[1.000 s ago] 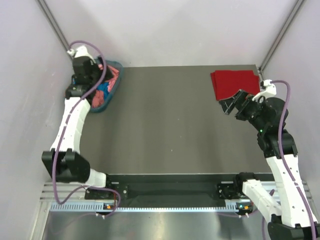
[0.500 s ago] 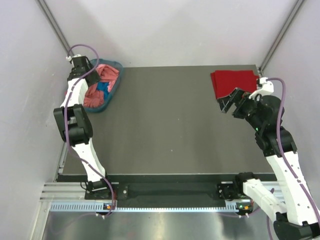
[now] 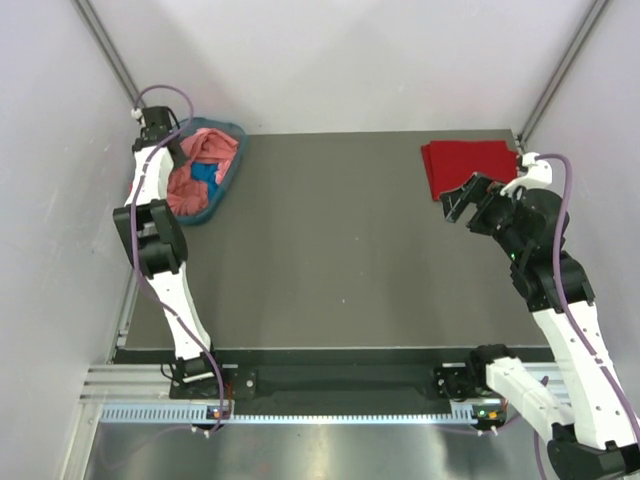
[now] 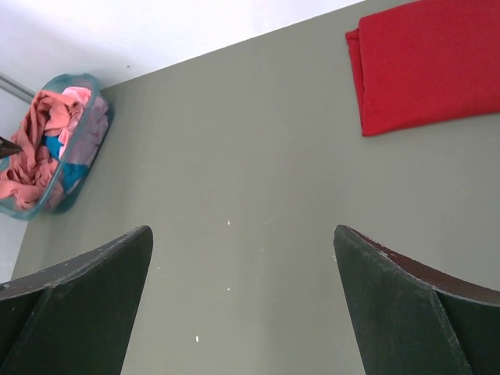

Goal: Fold and stack the t-shirts
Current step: Grab the tshirt from the pile

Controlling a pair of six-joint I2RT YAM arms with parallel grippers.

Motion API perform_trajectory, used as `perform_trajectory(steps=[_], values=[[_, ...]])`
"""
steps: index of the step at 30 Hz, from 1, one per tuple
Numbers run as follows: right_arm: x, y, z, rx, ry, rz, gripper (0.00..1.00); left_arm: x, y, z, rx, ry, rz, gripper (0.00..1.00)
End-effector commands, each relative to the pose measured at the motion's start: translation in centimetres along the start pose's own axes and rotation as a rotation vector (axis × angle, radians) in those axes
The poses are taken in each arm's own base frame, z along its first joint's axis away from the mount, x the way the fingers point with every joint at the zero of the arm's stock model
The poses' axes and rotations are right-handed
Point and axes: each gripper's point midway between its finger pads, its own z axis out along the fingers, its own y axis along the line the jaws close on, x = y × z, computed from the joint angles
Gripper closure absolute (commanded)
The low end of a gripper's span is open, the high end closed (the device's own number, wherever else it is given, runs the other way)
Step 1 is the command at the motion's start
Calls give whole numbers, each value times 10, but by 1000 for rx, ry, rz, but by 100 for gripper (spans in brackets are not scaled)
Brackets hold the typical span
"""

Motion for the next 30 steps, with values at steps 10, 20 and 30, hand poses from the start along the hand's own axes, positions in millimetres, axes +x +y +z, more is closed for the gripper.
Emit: perform_trajectory(steps=[10,20,30], values=[[-30,23,-22,-85,-99,23,0,-146,-130,-313,633,-549,17,100],[-16,31,-36,-144,-44,41,0,-66,-178,-533,1401,-513,-118,100],[33,8,-51,-63,114,66,0,191,-150,-382,1171,183,-22,52]])
